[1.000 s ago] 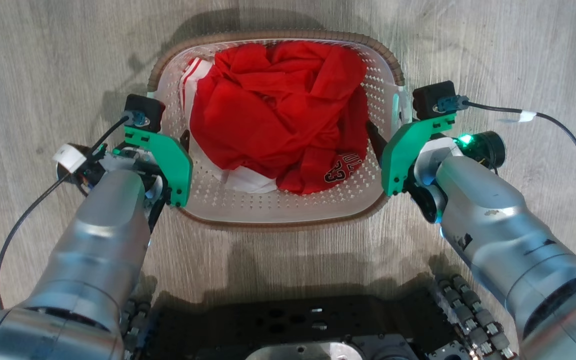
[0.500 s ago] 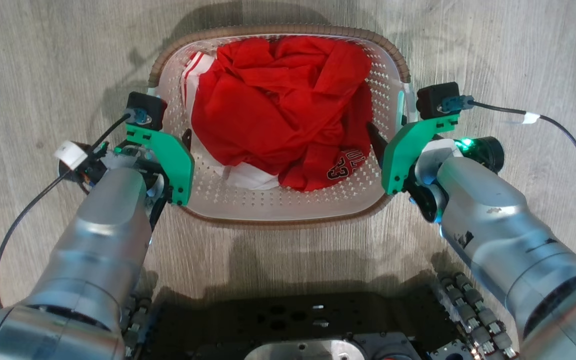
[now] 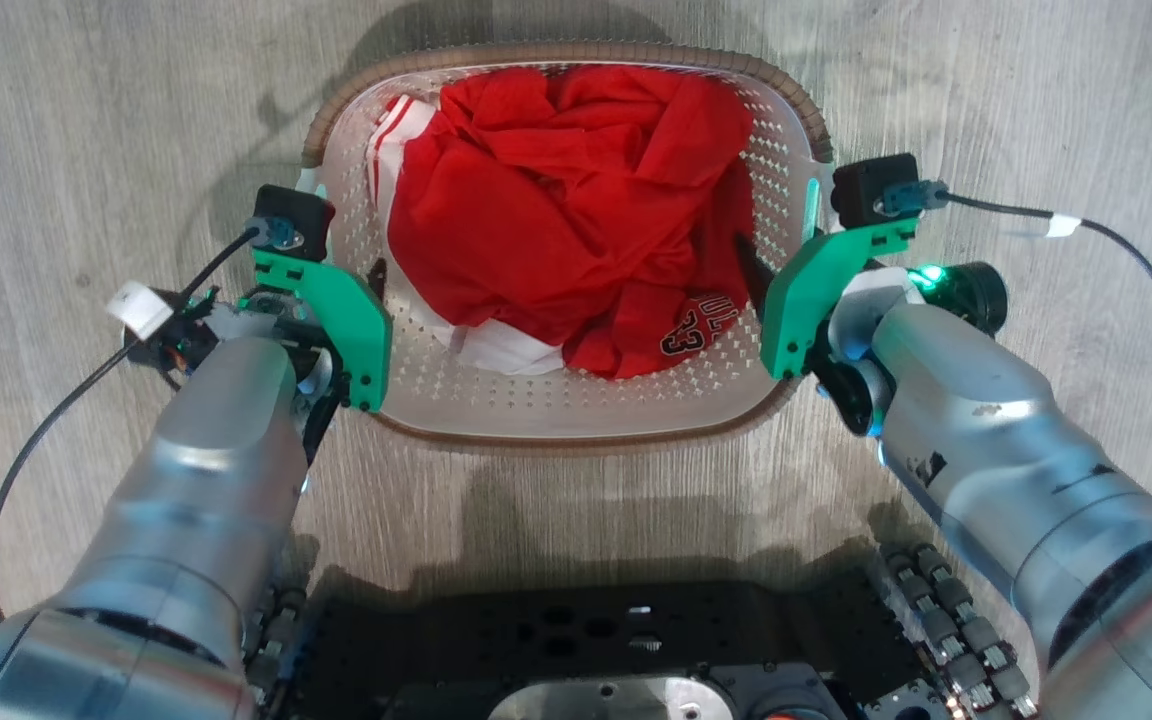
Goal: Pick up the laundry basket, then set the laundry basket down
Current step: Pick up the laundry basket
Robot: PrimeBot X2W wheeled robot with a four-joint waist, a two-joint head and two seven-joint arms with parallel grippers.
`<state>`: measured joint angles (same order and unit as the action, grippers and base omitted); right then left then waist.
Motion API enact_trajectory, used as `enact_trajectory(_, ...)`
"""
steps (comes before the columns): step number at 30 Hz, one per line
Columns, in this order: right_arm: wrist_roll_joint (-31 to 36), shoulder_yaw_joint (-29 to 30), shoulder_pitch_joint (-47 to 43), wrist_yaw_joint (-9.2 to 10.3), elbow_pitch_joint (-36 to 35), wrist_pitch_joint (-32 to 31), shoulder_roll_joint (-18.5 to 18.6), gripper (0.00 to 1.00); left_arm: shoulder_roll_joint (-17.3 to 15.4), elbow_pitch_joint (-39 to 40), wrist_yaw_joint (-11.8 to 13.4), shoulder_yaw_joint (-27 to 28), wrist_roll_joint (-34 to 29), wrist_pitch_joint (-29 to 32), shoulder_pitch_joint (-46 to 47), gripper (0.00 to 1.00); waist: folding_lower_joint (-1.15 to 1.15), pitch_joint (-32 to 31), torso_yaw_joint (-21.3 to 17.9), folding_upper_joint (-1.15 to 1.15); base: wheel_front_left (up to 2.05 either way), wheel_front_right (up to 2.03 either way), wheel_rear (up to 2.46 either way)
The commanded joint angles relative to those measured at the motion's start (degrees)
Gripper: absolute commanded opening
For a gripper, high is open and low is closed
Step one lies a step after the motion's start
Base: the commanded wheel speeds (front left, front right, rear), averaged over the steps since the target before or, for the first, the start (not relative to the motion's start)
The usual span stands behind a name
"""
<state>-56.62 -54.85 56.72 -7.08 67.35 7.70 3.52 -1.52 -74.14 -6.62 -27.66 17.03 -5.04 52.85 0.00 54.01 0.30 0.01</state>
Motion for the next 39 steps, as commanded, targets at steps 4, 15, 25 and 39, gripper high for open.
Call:
enact_trajectory(4,-1.44,-1.45,-2.13,-0.41,-0.31,0.74,-0.64,0.00,-1.36,0.19,-0.28,-0.62,1.84,-0.03,-1.11,0.00,0.00,0.13,0.16,-0.01,0.00,0.00,0.00)
enact_trajectory(15,-2.92,-3.66,-1.05,-0.41,1.11,1.64,-0.64,0.00,-1.36,0.19,-0.34,-4.21,4.50,0.96,-1.16,0.00,0.00,-0.15,0.15,-0.01,0.00,0.00,0.00)
enact_trajectory(25,-3.21,-6.39,-0.97,-0.41,1.80,-0.70,-0.64,0.00,-1.36,0.19,-0.56,-7.16,5.43,2.38,-2.87,0.00,0.00,-3.51,-0.23,-0.01,0.00,0.00,0.00)
enact_trajectory(39,-5.67,-9.99,-6.18,-0.41,1.20,-5.33,-0.64,0.00,-1.36,0.19,-0.73,-9.13,10.00,5.21,-8.67,0.00,0.00,-17.40,-0.91,-0.01,0.00,0.00,0.00)
